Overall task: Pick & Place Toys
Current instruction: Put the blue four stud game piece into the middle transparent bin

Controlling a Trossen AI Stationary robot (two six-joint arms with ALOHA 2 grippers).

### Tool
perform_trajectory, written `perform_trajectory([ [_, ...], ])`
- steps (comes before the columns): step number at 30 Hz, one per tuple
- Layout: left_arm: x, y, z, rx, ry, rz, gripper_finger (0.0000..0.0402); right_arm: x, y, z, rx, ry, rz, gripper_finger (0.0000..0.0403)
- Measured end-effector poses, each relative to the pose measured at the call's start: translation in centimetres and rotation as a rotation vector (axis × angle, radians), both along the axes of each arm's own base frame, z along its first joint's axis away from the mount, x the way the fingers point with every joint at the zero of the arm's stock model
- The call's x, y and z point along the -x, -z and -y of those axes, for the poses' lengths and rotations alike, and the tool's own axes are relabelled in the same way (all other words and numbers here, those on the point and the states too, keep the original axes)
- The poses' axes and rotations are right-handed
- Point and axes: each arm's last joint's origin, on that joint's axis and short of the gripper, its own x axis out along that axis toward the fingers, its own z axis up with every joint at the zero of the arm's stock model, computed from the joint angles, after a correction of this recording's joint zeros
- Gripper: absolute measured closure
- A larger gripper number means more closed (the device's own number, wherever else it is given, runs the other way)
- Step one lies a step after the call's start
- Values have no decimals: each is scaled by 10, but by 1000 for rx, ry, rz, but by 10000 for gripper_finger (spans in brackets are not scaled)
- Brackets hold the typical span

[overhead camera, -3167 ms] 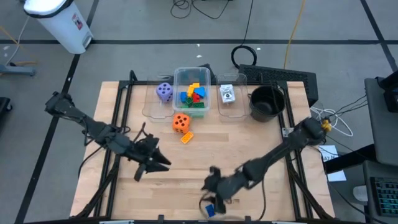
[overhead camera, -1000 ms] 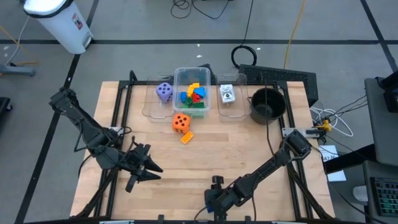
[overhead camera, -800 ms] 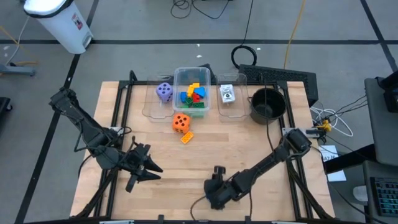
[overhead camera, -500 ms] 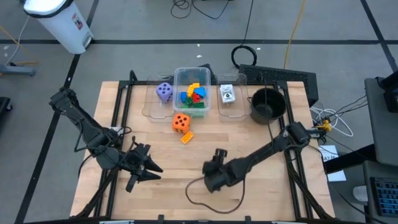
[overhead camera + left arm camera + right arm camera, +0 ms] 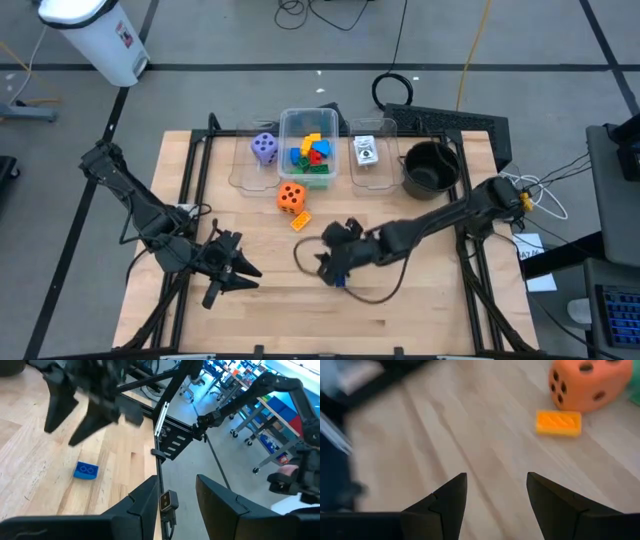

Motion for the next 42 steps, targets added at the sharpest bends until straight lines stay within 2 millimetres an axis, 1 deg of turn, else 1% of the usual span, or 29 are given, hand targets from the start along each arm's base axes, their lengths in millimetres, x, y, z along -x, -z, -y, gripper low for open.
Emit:
perform_trajectory([
  [3,0,0,0,-5,1,2,266,-2,-17,13,-68,9,74,204],
  [5,0,0,0,-10,3,4,265,-2,-25,19,-75,22,111,204],
  [7,0,0,0,-13,-8,7,265,-6,-30,23,-81,28,169,204],
  [11,-1,0,-2,-20,-53,15,265,-12,-35,25,-97,23,242,204],
  [17,-4,0,-6,-56,-76,27,266,-9,-31,31,-188,127,204,204],
  [22,-8,0,-12,-98,-98,37,265,1,-35,20,-288,187,184,204],
  [25,-12,0,-16,-122,-117,40,266,6,-28,11,-337,226,139,204],
  [28,-15,1,-21,-174,-128,40,266,12,-27,0,-391,267,117,204],
  [32,-17,5,-27,-236,-144,13,266,18,-18,-17,-466,342,91,204],
  [37,-17,14,-34,-293,-126,-80,265,23,-14,-31,-511,482,154,204],
  [39,-16,18,-35,-294,-85,-124,266,25,-12,-36,-542,522,174,204],
  [42,-13,22,-35,-285,10,-176,266,23,-16,-43,-593,543,255,204],
])
